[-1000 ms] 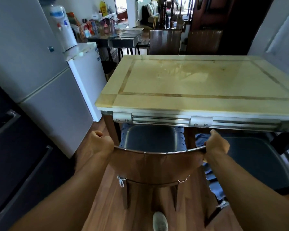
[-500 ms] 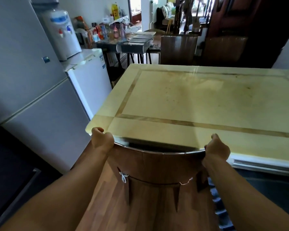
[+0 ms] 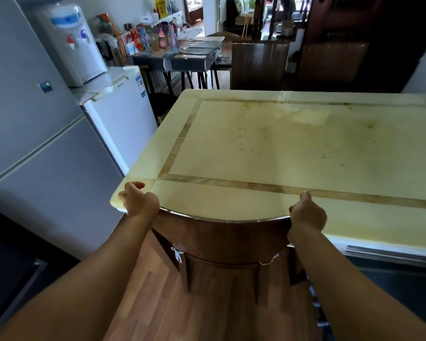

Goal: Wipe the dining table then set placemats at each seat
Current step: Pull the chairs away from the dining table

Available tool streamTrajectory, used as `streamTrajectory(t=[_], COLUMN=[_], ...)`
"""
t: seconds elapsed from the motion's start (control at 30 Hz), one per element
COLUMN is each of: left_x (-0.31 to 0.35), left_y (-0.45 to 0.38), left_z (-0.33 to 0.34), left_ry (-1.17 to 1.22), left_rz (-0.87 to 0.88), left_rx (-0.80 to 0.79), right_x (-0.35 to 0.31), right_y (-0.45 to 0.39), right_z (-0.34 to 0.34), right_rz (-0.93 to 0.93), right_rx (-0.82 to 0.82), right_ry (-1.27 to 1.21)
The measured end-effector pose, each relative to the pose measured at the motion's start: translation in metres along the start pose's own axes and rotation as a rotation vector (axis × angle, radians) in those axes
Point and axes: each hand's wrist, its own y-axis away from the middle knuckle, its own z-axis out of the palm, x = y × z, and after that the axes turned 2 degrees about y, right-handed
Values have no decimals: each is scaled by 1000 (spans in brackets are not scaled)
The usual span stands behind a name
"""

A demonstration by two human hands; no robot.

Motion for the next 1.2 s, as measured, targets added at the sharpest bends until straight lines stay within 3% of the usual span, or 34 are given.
streamTrajectory(t=[0.13,0.33,0.5,0.67,0.83,1.07,1.2], left_x=[11,24,24,9,10,13,14], left_y=[31,119,229,361,473,582,615], left_z=[1,-2,-17,-32,-26,2,20], left_ry=[1,34,170,304,338,304,246], left_rz=[38,94,243,255,258,263,301], left_rx=[-3,-131,-416,-687,-812,-918,-891], right_x=[3,15,32,60,80,98,107], right_y=[10,66,109,148,164,146,122], right_z=[-6,-39,-105,-212,-319,-457,-517], right_rz=[-110,-289,-284,-336,-398,-424,-384], right_rx=[-10,-249,-301,-223,-140,78,157], right_ry=[-2,-84,-112,-191,-214,-227,-221])
